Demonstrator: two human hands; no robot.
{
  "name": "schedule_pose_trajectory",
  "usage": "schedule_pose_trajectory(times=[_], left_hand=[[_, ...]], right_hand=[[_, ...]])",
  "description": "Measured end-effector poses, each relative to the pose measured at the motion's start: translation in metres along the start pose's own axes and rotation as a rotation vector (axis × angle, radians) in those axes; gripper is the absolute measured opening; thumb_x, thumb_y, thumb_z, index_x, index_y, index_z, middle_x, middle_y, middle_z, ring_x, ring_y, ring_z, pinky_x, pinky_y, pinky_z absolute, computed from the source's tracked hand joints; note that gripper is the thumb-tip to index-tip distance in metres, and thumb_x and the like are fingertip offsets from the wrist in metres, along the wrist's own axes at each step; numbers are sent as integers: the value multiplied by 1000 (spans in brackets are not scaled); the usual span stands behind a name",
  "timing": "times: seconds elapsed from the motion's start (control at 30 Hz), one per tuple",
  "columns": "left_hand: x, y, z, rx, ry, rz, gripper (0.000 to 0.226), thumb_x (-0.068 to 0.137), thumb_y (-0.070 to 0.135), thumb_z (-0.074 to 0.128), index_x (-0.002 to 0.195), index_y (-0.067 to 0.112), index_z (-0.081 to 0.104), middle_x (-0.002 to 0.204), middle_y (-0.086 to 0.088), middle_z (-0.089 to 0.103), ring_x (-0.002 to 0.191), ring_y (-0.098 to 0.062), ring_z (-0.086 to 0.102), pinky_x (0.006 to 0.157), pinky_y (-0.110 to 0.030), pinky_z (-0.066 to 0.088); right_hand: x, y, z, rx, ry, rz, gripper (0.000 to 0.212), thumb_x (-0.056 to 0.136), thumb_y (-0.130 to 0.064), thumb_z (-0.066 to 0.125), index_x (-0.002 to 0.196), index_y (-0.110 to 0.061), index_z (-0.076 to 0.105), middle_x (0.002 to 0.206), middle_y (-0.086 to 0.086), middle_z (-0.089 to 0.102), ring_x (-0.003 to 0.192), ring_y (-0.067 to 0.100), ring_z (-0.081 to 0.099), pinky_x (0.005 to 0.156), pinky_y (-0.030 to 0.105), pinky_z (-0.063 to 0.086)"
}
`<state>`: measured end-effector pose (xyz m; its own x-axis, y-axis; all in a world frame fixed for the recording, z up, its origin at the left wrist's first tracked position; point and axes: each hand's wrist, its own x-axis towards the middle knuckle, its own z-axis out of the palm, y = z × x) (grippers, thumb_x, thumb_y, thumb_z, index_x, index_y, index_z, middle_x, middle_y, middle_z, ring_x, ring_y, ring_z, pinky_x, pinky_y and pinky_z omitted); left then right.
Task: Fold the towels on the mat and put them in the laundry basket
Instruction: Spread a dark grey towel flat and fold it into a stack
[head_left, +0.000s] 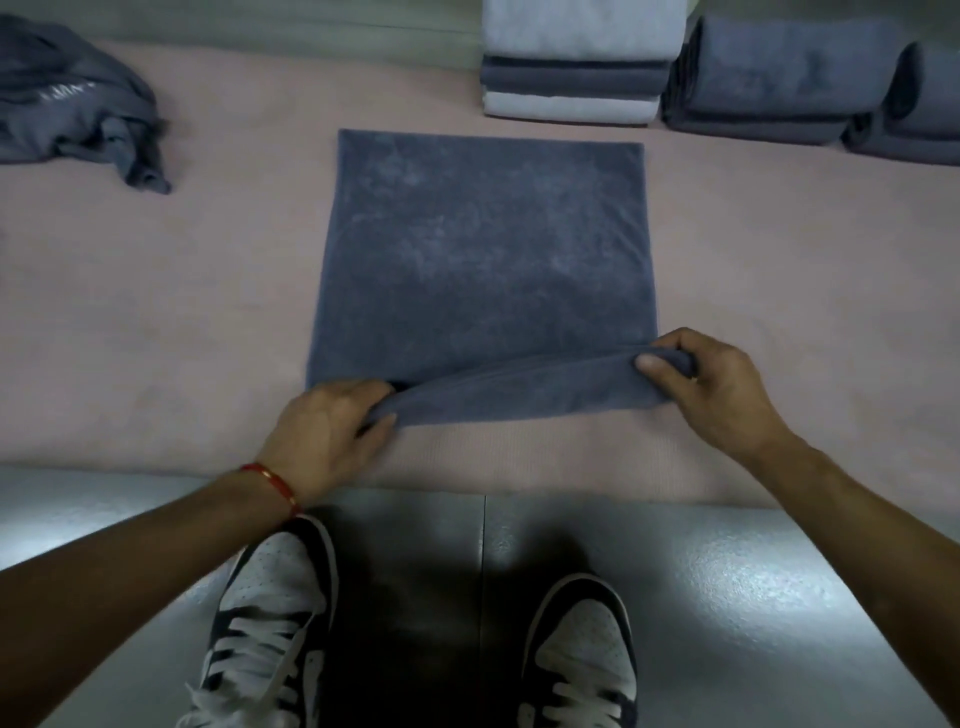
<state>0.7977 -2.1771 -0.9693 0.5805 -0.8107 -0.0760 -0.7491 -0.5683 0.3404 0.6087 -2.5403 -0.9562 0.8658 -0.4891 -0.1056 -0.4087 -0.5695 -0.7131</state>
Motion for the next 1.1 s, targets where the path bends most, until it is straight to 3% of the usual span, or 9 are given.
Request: schedule_pose_trajectory(times=[0.07,0.13,0.3,0.43,0.53,0.77,0.87,1.0,1.1], left_hand=[[1,-19,-17,-8,9,-54,30,84,45,48,98,24,64,82,-6,70,72,-32,67,60,-34,49],[3,-37,-30,-53,62,-128,18,88,37,61,100,24,65,79,-5,70,72,-31,67,63,-30,50],[6,-64,-35,-878,208,-512,13,91,7,70,87,17,64,77,-3,70,78,-15,60,67,-9,49],[1,-59,-30,-848,108,-476,8,99,11,58,93,13,54,68,7,71,65,1,58,62,-9,46],[-11,-54,-38,-801,-21,-383,11,98,16,54,96,6,51,68,7,68,67,-4,56,61,-13,44],[-38,-54,-72,-973,-316,-373,18,96,31,66,94,14,61,90,-25,70,82,-19,63,72,-20,48],[-5,-62,-81,-979,-118,-391,43,84,43,73,100,6,58,86,-19,71,79,-16,65,71,-22,55],[65,-72,-79,-1055,93,-431,10,94,23,63,93,15,57,86,-3,70,81,-14,65,72,-30,59],[114,-86,-69,-1081,214,-492,18,99,14,61,84,22,55,75,7,70,72,-10,64,65,-28,59]], right_hand=[[8,6,-5,116,10,67,14,95,-38,66,84,-30,67,74,-10,68,70,7,60,68,32,51],[11,8,-5,168,22,92,20,98,-37,62,80,-28,63,68,-11,62,67,9,54,65,32,47],[7,7,5,185,99,140,27,101,-33,58,82,-15,54,70,-1,54,54,-2,46,52,14,39],[-10,9,4,147,82,175,28,100,-34,60,81,-14,55,69,-1,57,56,0,49,52,14,39],[-29,4,-5,154,-13,196,27,98,-32,61,77,-16,56,60,-13,58,56,-2,51,52,12,39],[-47,-10,-25,380,-247,239,34,91,-30,60,78,2,58,61,-4,57,57,4,52,53,12,42],[-18,-20,-36,425,-223,230,28,95,-26,57,84,-1,64,70,-1,66,64,6,59,59,13,48],[51,-20,-50,513,-170,254,19,97,-22,61,105,-10,74,101,7,76,90,18,72,80,26,59],[108,-18,-47,358,2,229,15,99,-22,64,102,-11,74,99,4,75,91,19,71,80,31,61]])
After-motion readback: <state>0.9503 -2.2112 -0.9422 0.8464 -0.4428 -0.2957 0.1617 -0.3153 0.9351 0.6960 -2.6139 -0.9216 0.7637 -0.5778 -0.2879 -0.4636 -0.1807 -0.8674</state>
